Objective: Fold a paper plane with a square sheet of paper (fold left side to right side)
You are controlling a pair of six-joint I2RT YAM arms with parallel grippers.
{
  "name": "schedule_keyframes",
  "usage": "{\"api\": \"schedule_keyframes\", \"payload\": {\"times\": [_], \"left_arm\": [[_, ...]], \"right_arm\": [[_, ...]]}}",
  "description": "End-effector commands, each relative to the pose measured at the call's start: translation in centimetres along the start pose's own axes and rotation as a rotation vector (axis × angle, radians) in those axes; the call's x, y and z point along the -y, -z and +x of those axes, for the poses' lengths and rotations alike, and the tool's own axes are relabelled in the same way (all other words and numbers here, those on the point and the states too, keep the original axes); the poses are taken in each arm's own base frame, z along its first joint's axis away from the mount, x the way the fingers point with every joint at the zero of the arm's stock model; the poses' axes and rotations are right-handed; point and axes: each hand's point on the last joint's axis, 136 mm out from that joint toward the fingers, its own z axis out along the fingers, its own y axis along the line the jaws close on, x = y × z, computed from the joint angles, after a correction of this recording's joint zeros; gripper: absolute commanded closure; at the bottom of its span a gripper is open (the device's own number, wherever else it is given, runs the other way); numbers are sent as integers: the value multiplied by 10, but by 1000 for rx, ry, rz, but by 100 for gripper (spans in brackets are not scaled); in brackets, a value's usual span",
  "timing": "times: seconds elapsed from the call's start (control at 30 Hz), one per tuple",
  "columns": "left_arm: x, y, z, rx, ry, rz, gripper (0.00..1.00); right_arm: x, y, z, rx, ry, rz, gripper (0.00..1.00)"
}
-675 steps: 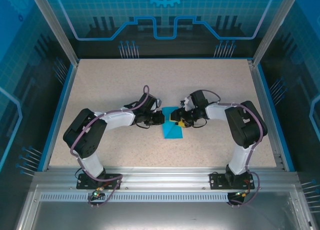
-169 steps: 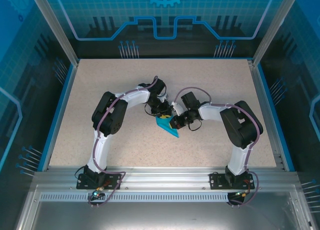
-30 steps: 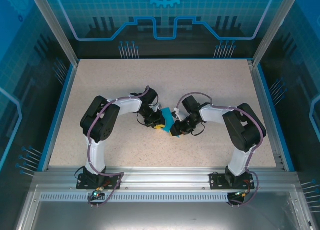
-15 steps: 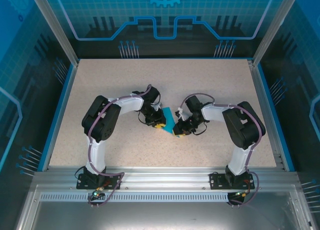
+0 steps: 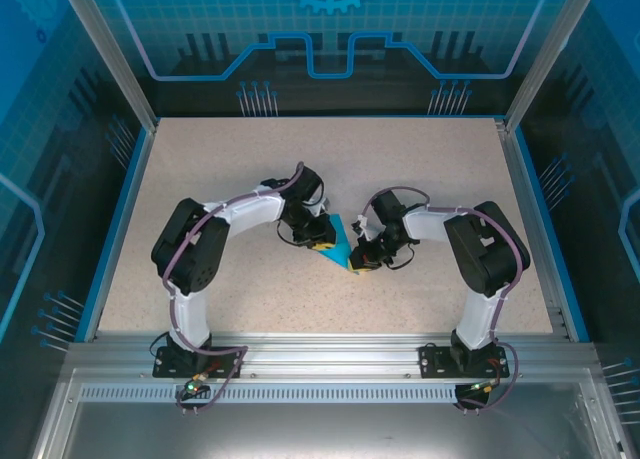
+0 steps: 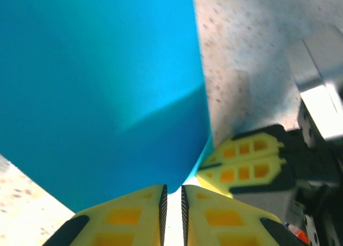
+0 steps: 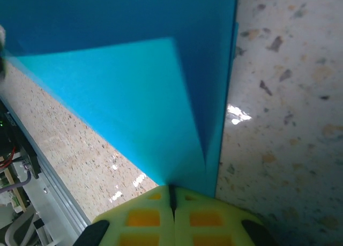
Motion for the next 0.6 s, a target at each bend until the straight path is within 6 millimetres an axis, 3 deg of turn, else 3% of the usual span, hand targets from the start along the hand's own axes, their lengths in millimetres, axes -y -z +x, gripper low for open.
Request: {"api": "schedule_keyframes", "payload": {"times": [0.0,0.27,0.57], "left_arm": [[7,-9,21,-58,16,32,82],[18,-33,33,-108,-2,40,83],[7,-47,23,-100,7,-11,85]], "right_arm": [[48,-16,41,-133,-139,178,98],[50,-16,40,-131,-143,190,98],[49,-17,41,-133,-142,193,99]]}}
